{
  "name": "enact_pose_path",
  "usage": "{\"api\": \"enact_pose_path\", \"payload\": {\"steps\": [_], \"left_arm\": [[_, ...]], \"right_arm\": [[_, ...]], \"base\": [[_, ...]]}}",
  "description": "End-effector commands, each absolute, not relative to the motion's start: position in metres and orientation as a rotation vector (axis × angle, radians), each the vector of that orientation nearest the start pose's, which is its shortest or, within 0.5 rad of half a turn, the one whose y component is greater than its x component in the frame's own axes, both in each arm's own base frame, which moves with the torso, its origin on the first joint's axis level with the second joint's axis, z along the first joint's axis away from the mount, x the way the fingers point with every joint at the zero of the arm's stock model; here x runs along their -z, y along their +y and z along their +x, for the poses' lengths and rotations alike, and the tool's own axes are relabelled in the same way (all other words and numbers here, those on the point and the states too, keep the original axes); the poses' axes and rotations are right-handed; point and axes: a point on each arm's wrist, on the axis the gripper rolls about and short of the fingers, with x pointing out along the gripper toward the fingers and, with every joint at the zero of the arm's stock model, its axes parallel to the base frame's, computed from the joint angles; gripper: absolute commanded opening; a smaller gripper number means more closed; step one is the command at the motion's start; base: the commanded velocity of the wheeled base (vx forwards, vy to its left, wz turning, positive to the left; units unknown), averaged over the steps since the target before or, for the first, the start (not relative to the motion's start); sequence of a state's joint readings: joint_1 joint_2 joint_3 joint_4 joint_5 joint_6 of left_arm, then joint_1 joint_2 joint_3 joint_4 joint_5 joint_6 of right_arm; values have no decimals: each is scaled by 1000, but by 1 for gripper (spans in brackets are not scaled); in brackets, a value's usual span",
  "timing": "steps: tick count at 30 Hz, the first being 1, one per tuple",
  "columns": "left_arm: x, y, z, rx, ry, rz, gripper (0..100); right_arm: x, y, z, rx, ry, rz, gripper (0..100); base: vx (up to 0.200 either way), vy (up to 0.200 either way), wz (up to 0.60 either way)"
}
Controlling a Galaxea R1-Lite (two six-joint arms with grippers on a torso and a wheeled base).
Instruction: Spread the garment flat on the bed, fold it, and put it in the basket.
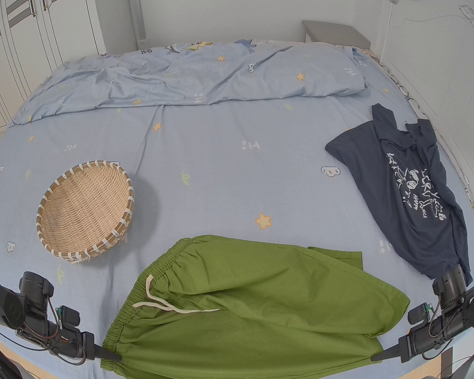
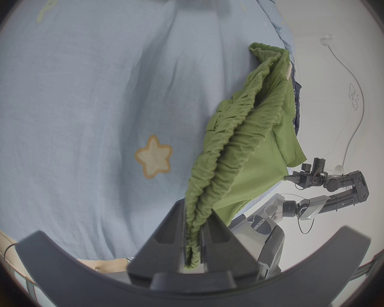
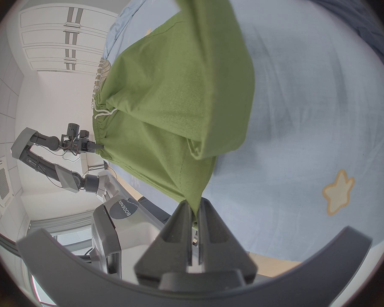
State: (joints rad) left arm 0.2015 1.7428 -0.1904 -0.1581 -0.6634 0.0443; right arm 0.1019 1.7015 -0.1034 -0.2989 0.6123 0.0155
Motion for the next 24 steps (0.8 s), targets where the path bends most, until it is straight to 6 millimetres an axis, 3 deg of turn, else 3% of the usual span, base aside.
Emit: {"api": "enact_pose_path", "payload": {"steps": [1, 2, 13, 18, 19, 20, 22, 24], "left_arm": [[-25, 15, 147, 414, 1275, -554, 0], [-25, 15, 147, 414, 1275, -554, 100], [-30, 16, 146, 415, 1237, -547, 100], [-70, 12, 132, 414, 1029, -509, 100], [-70, 12, 132, 414, 1029, -509, 100], [-90, 9, 121, 408, 936, -510, 100], [-106, 5, 116, 426, 870, -498, 100], [-140, -7, 108, 494, 783, -498, 100]], "right_arm": [[-25, 27, 134, -605, 1291, 347, 0], [-25, 27, 134, -605, 1291, 347, 100], [-28, 26, 132, -605, 1265, 340, 100], [-50, 22, 125, -604, 1099, 300, 100], [-50, 22, 125, -604, 1099, 300, 100], [-59, 22, 120, -611, 1021, 281, 100], [-68, 21, 116, -616, 954, 265, 100], [-85, 18, 108, -600, 824, 249, 100]], "base": [[0, 0, 0], [0, 0, 0], [0, 0, 0], [0, 0, 0], [0, 0, 0], [0, 0, 0], [0, 0, 0], [0, 0, 0]]}}
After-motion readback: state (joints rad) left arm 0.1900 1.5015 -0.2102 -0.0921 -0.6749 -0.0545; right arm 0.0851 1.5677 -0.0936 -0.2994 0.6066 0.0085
